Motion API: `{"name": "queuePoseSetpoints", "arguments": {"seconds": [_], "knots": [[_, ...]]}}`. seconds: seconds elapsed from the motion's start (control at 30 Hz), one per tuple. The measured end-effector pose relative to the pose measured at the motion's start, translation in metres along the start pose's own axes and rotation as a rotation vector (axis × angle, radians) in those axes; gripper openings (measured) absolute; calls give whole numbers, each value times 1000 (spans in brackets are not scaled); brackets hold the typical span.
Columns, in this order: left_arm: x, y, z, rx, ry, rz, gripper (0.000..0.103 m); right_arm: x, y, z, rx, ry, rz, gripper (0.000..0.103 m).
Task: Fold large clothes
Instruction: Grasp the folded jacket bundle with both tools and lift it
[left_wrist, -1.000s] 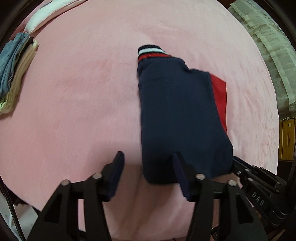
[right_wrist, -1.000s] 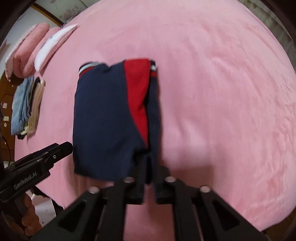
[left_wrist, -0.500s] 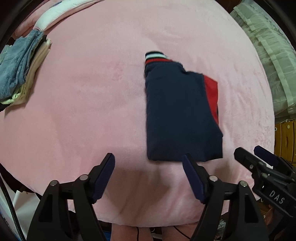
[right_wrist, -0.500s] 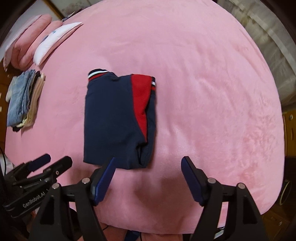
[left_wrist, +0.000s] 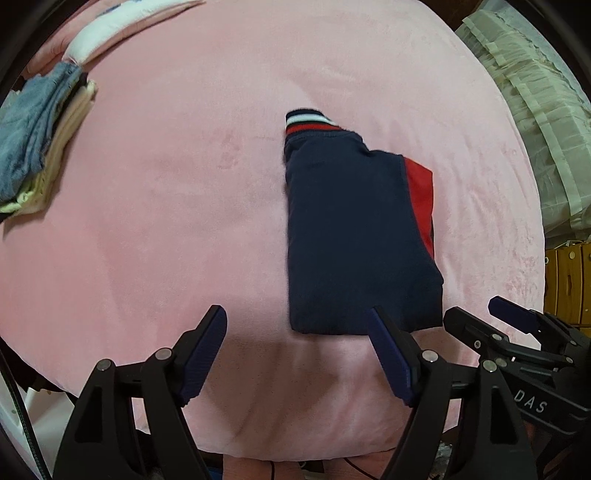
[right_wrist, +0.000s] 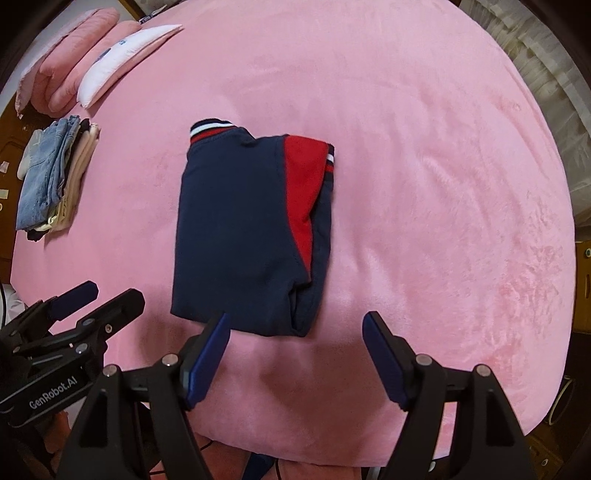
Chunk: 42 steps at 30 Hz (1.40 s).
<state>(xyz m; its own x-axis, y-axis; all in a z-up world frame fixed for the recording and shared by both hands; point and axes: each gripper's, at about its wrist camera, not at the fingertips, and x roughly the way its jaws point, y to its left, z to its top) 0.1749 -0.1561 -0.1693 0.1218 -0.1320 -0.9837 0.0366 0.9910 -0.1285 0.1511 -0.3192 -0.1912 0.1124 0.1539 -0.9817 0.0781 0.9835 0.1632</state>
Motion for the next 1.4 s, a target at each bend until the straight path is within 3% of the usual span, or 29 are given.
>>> {"name": "queuePoseSetpoints", "arguments": {"seconds": [0.13,0.27,0.47,0.73,0.83,0.87,1.03,1.2,1.4], "knots": [[25,7,4,-18,8,-65,77,19,-14,4,54,27,66,74],[63,17,14,-41,54,-98,77,49,-37,10,150,20,229,74],[105,33,35,-141,121,-309,78,105,-63,20,260,107,429,74],[121,29,51,-149,103,-389,81,132,-68,37,300,114,651,74],[121,27,51,-167,74,-391,72,135,-65,40,301,114,679,65],[121,26,50,-178,66,-380,72,135,-63,40,300,115,699,54],[110,22,44,-188,21,-366,59,124,-65,40,274,117,700,39],[91,23,41,-205,-44,-375,54,102,-56,45,191,70,721,31],[62,50,33,-270,-102,-397,53,87,-36,50,178,66,789,30]]}}
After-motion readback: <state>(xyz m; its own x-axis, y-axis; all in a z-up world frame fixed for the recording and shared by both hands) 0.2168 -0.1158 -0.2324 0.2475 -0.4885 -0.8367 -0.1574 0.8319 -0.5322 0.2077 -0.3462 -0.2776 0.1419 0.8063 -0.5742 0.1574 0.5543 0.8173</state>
